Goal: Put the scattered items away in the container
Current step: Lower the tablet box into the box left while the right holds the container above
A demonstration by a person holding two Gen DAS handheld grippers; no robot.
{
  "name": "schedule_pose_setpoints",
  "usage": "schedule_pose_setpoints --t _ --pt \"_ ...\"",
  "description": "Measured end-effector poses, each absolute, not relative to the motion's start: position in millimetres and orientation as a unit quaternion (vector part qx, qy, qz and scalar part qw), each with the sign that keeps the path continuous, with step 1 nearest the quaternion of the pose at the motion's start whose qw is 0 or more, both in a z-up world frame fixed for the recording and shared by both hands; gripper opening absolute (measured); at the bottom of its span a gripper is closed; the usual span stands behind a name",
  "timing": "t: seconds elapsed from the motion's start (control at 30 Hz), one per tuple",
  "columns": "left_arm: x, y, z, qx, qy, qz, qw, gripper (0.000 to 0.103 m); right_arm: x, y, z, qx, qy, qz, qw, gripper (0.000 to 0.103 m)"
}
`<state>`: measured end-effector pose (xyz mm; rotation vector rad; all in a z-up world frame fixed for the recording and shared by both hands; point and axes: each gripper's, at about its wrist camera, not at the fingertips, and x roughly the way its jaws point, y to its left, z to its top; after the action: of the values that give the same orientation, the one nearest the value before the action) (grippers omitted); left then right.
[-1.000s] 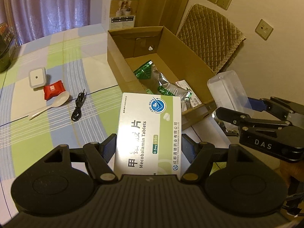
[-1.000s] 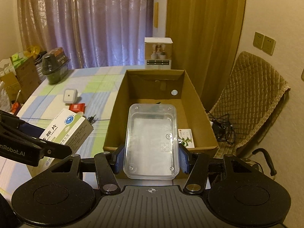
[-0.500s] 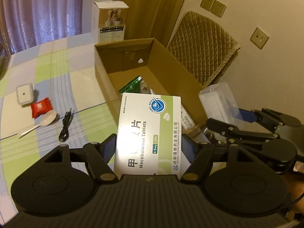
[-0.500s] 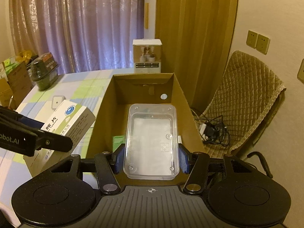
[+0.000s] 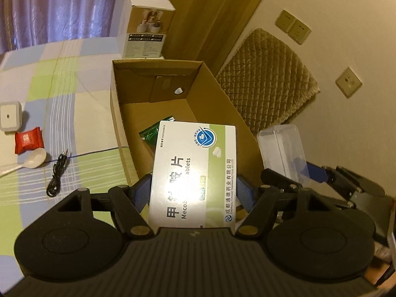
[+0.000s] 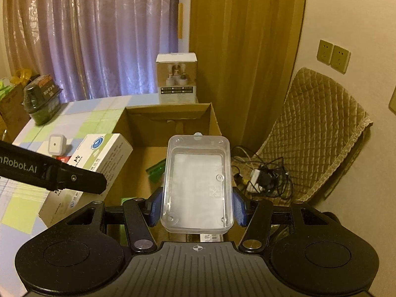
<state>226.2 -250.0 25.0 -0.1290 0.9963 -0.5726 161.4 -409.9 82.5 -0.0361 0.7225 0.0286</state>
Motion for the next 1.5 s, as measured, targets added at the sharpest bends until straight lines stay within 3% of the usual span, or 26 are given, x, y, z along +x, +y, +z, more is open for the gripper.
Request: schedule_pose_setpoints --t 0.57,0.63,0.67,1.5 --pt "258.3 -261.7 -2.6 -0.141 0.494 -0.240 0.824 0.067 193.9 -424.6 62.3 -0.009 0.368 0.011 0.930 0.058" --pt "259.2 -261.7 -5.0 -0.146 0.496 -0.238 0.822 0.074 195.2 -426.2 60.5 -0.008 0.370 0.010 0.929 0.058" --pt "259.0 -260.9 -4.8 -0.145 0.492 -0.234 0.826 0.082 195.6 -426.9 59.9 -0.008 0.370 0.010 0.929 0.058" --pt "236.5 -210.9 7.6 -0.078 0.466 -0.190 0.861 0.083 200.6 -404.5 60.6 -0.012 0.369 0.028 0.929 0.058"
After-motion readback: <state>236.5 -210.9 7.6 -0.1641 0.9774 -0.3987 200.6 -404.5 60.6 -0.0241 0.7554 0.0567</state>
